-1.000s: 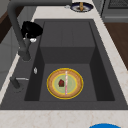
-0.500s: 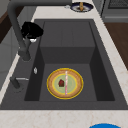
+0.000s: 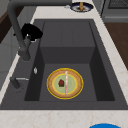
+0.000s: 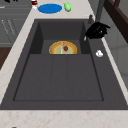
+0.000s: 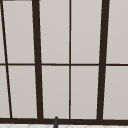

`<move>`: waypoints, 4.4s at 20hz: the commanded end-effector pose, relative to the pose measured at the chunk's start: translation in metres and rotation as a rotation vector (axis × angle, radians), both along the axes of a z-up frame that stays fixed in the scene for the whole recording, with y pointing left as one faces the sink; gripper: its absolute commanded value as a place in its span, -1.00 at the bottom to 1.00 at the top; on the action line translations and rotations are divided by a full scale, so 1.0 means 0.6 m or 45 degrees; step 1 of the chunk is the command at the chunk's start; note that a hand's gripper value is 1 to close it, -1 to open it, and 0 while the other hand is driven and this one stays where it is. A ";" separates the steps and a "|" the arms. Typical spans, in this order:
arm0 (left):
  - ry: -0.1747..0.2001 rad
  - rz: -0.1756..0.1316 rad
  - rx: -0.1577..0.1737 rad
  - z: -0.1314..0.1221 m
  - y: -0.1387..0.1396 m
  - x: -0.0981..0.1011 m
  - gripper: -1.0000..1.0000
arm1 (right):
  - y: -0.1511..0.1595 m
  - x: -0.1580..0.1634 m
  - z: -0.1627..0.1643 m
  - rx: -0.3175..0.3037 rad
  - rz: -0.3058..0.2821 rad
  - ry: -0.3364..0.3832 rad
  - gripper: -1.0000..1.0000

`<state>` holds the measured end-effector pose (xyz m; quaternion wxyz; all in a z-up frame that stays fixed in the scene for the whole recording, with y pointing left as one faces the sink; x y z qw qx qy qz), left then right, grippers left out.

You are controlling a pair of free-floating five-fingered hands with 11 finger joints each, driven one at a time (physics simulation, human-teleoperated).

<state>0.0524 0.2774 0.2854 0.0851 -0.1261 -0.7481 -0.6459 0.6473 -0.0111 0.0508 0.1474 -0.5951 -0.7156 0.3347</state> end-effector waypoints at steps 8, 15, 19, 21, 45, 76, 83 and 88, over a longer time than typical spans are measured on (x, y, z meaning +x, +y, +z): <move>0.000 0.000 0.000 0.000 0.000 0.000 0.00 | -0.039 0.000 -0.026 0.011 -0.004 0.090 1.00; 0.000 0.000 0.000 0.000 0.000 0.000 0.00 | -0.045 0.001 -0.026 0.006 0.055 0.097 1.00; 0.000 0.000 0.000 0.000 0.000 0.000 0.00 | -0.047 0.003 -0.021 0.010 0.088 0.131 1.00; 0.000 0.000 0.000 0.000 0.000 0.000 0.00 | -0.036 0.010 -0.005 -0.006 0.116 0.203 1.00; 0.000 0.000 0.000 0.000 0.000 0.000 0.00 | -0.026 -0.020 0.096 0.085 0.066 0.829 -1.00; 0.000 0.000 0.000 0.000 0.000 0.000 0.00 | -0.093 -0.085 0.188 0.034 0.025 1.063 -1.00; 0.000 0.000 0.000 0.000 0.000 0.000 0.00 | -0.110 -0.094 0.189 0.033 0.021 1.065 -1.00; 0.000 0.000 0.000 0.000 0.000 0.000 0.00 | -0.122 -0.115 0.190 0.035 0.011 1.195 -1.00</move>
